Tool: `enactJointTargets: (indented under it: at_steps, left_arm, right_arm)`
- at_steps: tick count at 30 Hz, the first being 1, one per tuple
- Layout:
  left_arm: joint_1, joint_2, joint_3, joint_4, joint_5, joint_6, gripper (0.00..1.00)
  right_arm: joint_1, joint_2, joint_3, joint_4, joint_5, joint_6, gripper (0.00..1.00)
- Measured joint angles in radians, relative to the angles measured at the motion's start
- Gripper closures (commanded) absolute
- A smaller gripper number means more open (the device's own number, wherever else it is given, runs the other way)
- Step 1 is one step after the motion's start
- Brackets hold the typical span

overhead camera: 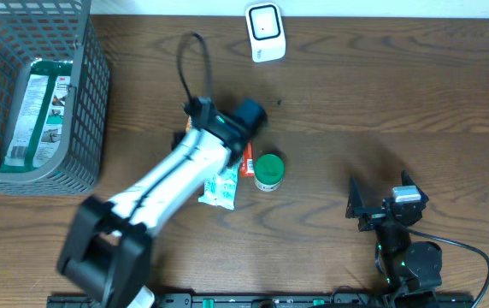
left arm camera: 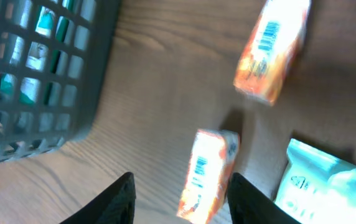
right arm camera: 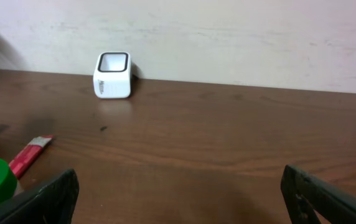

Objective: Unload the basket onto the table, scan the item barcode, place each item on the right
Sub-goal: 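Lay the Kleenex pack beside the other one and open left gripper, then reach the left gripper into the basket and grasp the green 3M gloves pack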

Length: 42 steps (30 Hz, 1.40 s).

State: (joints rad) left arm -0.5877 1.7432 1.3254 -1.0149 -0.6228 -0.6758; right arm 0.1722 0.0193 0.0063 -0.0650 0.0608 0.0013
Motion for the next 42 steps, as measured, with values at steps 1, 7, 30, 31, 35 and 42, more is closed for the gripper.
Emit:
enactJointTargets:
  at_steps: [1, 7, 30, 31, 35, 42]
  left_arm:
    - [0.029, -0.019, 0.049, -0.017, 0.026, 0.024, 0.43]
    - [0.283, -0.111, 0.404, -0.066, 0.185, 0.158, 0.37]
    - [0.995, 0.135, 0.581, 0.026, 0.299, 0.465, 0.23]
    - [0.995, 0.162, 0.581, 0.027, 0.304, 0.485, 0.23]
    - [0.995, 0.269, 0.58, 0.029, 0.329, 0.563, 0.19]
    - [0.995, 0.437, 0.58, 0.051, 0.385, 0.696, 0.17]
  right_arm:
    - [0.0, 0.0, 0.0, 0.0, 0.0, 0.0, 0.01]
    - [0.0, 0.0, 0.0, 0.0, 0.0, 0.0, 0.01]
    - [0.0, 0.0, 0.0, 0.001, 0.0, 0.0, 0.01]
    - [0.0, 0.0, 0.0, 0.0, 0.0, 0.0, 0.01]
    - [0.0, 0.0, 0.0, 0.0, 0.0, 0.0, 0.01]
    - [0.0, 0.0, 0.0, 0.0, 0.0, 0.0, 0.01]
